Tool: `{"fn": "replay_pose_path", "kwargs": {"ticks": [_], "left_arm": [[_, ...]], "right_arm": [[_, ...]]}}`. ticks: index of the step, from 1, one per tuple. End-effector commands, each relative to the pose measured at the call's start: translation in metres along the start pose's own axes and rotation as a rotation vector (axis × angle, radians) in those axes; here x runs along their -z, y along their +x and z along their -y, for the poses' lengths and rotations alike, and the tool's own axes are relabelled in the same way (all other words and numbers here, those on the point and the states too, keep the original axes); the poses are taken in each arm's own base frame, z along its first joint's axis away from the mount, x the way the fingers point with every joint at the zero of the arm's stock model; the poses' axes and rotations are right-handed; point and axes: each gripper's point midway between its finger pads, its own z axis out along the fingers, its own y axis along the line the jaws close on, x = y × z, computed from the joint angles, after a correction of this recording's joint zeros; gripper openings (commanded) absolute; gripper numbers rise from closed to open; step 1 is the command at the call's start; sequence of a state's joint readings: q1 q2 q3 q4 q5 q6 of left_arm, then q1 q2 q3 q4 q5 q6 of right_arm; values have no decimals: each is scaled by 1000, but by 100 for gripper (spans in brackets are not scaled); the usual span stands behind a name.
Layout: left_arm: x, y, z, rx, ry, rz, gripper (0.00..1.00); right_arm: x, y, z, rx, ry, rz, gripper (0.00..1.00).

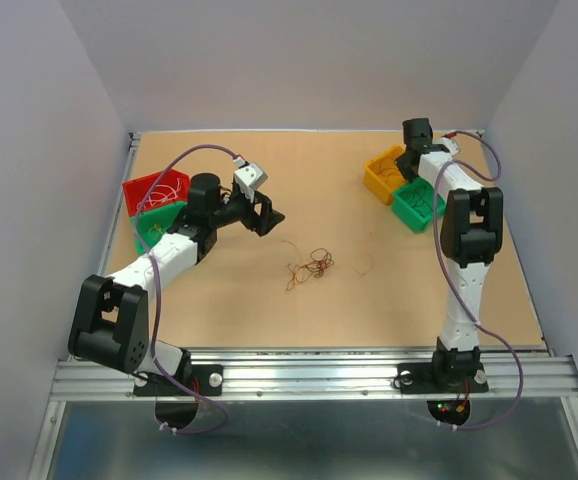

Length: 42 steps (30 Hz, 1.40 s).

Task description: Untangle the cables

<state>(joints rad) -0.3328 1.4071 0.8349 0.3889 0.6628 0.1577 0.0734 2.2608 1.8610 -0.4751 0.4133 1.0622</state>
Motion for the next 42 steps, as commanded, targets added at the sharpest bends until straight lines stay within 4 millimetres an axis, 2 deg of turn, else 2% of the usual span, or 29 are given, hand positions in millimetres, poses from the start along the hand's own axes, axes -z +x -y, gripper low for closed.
{"fn": "replay_pose_path", "kwargs": {"ticks": [1, 11, 14, 16, 17, 19, 20, 33, 34, 36, 37, 38, 40, 41, 42], "left_arm": [[-1, -26, -1, -54, 2, 51, 83], [-4, -23, -2, -54, 3, 41, 83], [-4, -23, -2, -56, 2, 39, 83], [-4, -23, -2, -56, 0, 37, 83], [-5, -23, -2, -56, 0, 37, 83], [-5, -22, -1, -55, 2, 35, 83], [-5, -23, -1, -58, 2, 36, 83], [-6, -22, 1, -71, 6, 31, 83], [-6, -21, 2, -70, 10, 25, 84], [-8, -16, 9, -65, 34, 0, 85], [-10, -14, 14, -78, 52, -17, 86], [-13, -13, 19, -85, 70, -30, 86], [-19, -4, 40, -96, 117, -78, 89], [-20, -3, 45, -120, 125, -86, 89], [-22, -2, 54, -129, 145, -96, 90]], "right_arm": [[34, -25, -6, -36, -20, 51, 1], [53, -15, -27, 68, -85, 26, 1], [54, -6, -33, 94, -110, -6, 7], [54, 0, -35, 110, -122, -29, 20], [55, 1, -35, 116, -125, -33, 34], [62, -1, -36, 133, -121, -1, 46], [63, -5, -34, 135, -108, 23, 48], [143, -32, -26, 154, -171, 128, 50], [153, -30, -26, 171, -209, 137, 50], [162, -21, -23, 272, -267, 128, 51], [170, -17, -31, 289, -334, 137, 52], [173, 2, -17, 372, -368, 89, 53], [182, 20, -10, 454, -450, 50, 55], [186, 39, 4, 502, -508, 24, 59], [189, 48, 12, 517, -539, 11, 60]]}}
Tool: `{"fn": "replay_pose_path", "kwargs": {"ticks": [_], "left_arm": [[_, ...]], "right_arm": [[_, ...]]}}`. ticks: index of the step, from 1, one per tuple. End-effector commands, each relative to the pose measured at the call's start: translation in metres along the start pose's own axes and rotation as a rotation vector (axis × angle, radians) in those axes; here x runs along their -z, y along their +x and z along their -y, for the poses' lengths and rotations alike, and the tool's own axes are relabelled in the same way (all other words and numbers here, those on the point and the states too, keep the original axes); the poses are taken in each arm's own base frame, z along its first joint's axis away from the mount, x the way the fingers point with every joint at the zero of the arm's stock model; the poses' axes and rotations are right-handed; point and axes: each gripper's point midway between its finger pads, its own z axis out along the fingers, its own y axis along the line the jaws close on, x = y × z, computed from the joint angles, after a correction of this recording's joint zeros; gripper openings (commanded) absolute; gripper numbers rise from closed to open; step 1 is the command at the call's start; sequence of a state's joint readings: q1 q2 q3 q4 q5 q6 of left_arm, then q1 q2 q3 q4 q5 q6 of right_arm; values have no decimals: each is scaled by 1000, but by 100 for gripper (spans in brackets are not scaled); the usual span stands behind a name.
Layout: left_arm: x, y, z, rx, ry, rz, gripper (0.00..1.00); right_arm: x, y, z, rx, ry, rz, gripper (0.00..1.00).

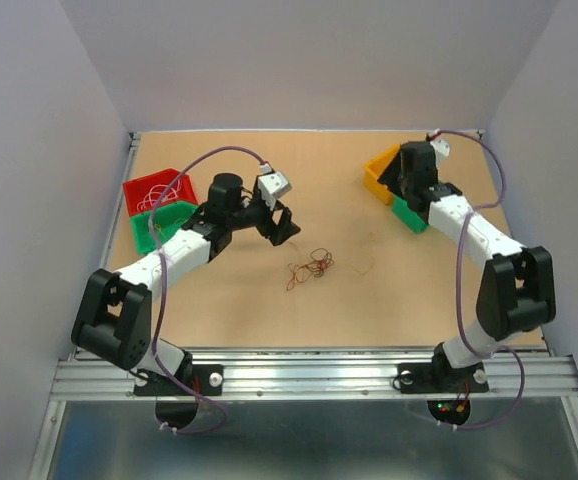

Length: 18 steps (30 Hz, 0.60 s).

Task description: Untangle the cables

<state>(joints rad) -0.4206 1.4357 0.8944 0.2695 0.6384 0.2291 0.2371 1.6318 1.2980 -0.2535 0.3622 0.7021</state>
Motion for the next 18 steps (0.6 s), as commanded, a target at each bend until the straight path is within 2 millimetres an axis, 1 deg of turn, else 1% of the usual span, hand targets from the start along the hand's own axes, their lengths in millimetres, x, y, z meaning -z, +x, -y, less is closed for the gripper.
{"fn": "replay_pose_path", "kwargs": {"ticks": [1, 2, 3, 4, 5, 6, 8, 9, 10, 12, 13, 14, 17, 18], "left_arm": [[-10, -6, 42, -89, 110, -47, 99], [-13, -6, 46, -114, 117, -62, 99], [-13, 3, 53, -108, 130, -102, 99], [-14, 9, 56, -118, 133, -127, 99], [-18, 13, 65, -143, 143, -149, 99], [-18, 21, 61, -145, 105, -190, 99], [-22, 29, 64, -159, 93, -222, 99], [-20, 37, 65, -156, 91, -257, 99], [-21, 41, 66, -152, 95, -272, 99], [-22, 42, 68, -147, 90, -291, 98], [-22, 45, 69, -140, 88, -312, 97], [-23, 51, 68, -137, 73, -339, 96], [-26, 59, 66, -121, 55, -384, 89], [-27, 65, 66, -111, 58, -412, 88]], "right_arm": [[18, 40, -14, 153, -270, -5, 63], [28, 66, -4, 190, -334, -50, 67], [33, 66, -10, 193, -396, -19, 71], [37, 74, -6, 208, -414, -41, 74], [45, 80, -10, 223, -467, -61, 75], [52, 86, -5, 252, -486, -69, 75], [63, 95, -1, 269, -515, -84, 79], [70, 96, 0, 275, -533, -83, 79], [79, 98, 6, 274, -541, -73, 79], [88, 93, 10, 260, -538, -43, 79], [98, 84, 10, 250, -553, -8, 79], [101, 86, 15, 246, -548, -4, 79], [115, 80, 16, 234, -572, 30, 80], [121, 78, 18, 230, -582, 46, 80]]}}
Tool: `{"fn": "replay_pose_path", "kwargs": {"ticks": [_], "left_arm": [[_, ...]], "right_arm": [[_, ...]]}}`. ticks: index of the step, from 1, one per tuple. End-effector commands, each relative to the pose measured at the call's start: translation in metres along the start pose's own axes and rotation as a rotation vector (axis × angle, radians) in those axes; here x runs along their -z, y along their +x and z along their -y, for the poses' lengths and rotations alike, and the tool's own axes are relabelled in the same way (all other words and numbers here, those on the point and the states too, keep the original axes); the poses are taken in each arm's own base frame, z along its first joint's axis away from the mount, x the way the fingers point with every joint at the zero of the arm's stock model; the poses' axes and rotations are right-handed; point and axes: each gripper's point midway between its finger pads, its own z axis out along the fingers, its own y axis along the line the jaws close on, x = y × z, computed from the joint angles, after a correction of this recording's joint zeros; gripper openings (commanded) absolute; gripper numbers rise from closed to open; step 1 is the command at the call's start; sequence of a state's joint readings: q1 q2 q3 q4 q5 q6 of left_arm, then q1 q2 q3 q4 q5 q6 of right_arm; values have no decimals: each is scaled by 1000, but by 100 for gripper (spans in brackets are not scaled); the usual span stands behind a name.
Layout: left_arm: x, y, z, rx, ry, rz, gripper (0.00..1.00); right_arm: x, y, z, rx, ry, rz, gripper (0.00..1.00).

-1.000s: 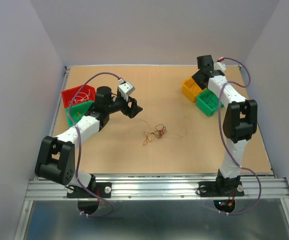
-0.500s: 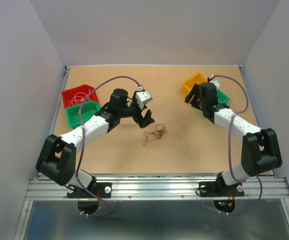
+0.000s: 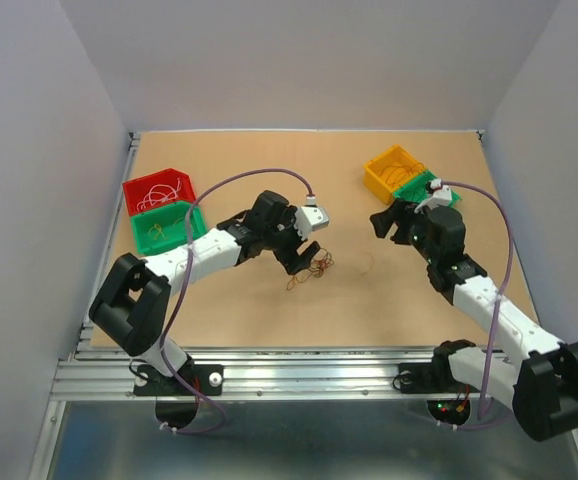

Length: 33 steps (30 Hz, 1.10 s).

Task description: Untangle the cables

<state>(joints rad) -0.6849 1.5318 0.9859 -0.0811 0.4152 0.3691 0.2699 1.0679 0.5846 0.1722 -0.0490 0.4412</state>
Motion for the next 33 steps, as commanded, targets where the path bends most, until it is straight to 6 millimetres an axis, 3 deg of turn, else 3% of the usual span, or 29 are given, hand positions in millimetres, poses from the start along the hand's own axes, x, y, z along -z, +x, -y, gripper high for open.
{"fn": "replay_pose_path", "kwargs": {"ticks": [1, 6, 7, 8, 10, 11, 13, 16, 18, 20, 21, 23, 26, 33], "left_arm": [[-5, -2, -2, -3, -20, -60, 84], [-11, 9, 17, -38, 28, -115, 71], [-16, 15, 21, -42, 40, -139, 65], [-18, 17, 21, -47, 39, -149, 56], [-21, 20, 17, -47, 27, -174, 25], [-22, 21, 16, -48, 24, -178, 0], [-22, 17, 14, -65, 18, -168, 0], [-7, -3, 9, -96, -21, -87, 0], [12, -24, 7, -117, -45, 8, 0], [34, -45, 7, -140, -63, 104, 0], [39, -47, 9, -145, -59, 130, 0], [61, -68, 7, -172, -92, 235, 0], [85, -84, 7, -191, -139, 355, 0], [98, -90, 9, -186, -149, 432, 0]], "right_arm": [[13, -8, -8, 21, -50, 70, 80], [17, -8, 2, 23, 2, 76, 80], [17, -8, 2, 24, 1, 74, 80], [17, -8, 0, 24, -6, 72, 80], [18, -7, -1, 22, -11, 71, 79], [18, -7, -1, 20, -14, 70, 79], [19, -7, -4, 22, -28, 68, 78], [18, -3, -15, 68, -107, 55, 78], [19, 13, -31, 112, -232, 10, 79], [17, 15, -46, 139, -330, 16, 79], [21, 23, -56, 151, -407, -8, 79], [26, 20, -70, 179, -503, 27, 79], [39, 27, -90, 226, -659, 38, 79], [64, 49, -125, 338, -901, 3, 89]]}}
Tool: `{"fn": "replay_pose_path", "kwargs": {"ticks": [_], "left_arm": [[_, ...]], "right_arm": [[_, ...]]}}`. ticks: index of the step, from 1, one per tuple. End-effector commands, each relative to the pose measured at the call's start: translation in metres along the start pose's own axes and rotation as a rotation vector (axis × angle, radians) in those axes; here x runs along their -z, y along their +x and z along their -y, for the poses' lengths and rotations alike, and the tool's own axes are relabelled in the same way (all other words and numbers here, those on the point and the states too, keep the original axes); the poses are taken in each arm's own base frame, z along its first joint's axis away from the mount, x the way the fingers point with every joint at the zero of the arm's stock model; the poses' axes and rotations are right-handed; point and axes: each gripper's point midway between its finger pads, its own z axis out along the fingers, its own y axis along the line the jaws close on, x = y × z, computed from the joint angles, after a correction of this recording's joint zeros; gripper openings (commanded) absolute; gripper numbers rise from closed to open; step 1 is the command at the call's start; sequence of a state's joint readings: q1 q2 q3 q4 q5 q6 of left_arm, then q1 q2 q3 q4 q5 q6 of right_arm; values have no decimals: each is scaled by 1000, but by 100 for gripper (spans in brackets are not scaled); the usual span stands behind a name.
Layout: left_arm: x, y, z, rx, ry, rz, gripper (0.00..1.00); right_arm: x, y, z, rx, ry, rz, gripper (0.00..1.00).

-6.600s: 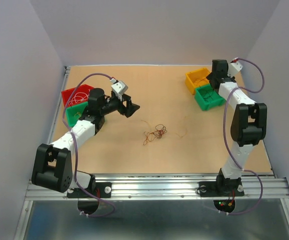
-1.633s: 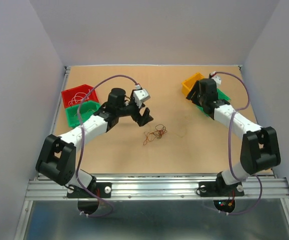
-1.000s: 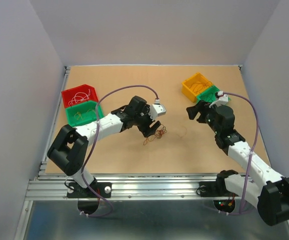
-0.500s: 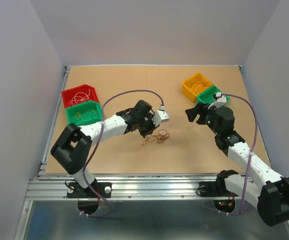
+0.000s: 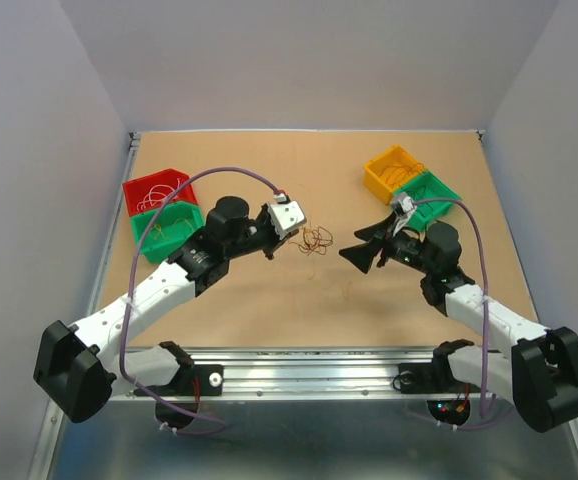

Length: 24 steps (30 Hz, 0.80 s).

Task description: Untangle the cables

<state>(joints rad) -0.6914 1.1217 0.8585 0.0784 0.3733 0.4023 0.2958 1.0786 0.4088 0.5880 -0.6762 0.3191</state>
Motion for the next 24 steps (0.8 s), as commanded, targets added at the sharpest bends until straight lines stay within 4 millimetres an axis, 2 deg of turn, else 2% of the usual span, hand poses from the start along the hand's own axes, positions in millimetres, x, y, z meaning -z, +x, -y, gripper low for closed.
{"fn": "replay_pose_path", "kwargs": {"ticks": [1, 6, 11, 12, 16, 19, 24], "left_arm": [[-2, -7, 0, 9, 12, 52, 0], [-5, -5, 4, 16, 39, 42, 0], [-3, -7, 7, 9, 54, 52, 0], [-2, -8, 8, 8, 58, 55, 0], [1, -10, 13, -14, 82, 72, 0], [2, -10, 17, -24, 103, 77, 0], [-3, -5, 20, -14, 125, 56, 0]], "right_arm": [[-4, -8, -49, 180, -239, 50, 89], [-14, -6, -68, 240, -282, 77, 89], [-35, -3, -64, 225, -257, 56, 85], [-41, 3, -57, 205, -236, 38, 84], [-56, -6, -43, 171, -166, 72, 77], [-58, -13, -39, 141, -139, 118, 73], [-59, -20, -36, 99, -111, 153, 73]]}}
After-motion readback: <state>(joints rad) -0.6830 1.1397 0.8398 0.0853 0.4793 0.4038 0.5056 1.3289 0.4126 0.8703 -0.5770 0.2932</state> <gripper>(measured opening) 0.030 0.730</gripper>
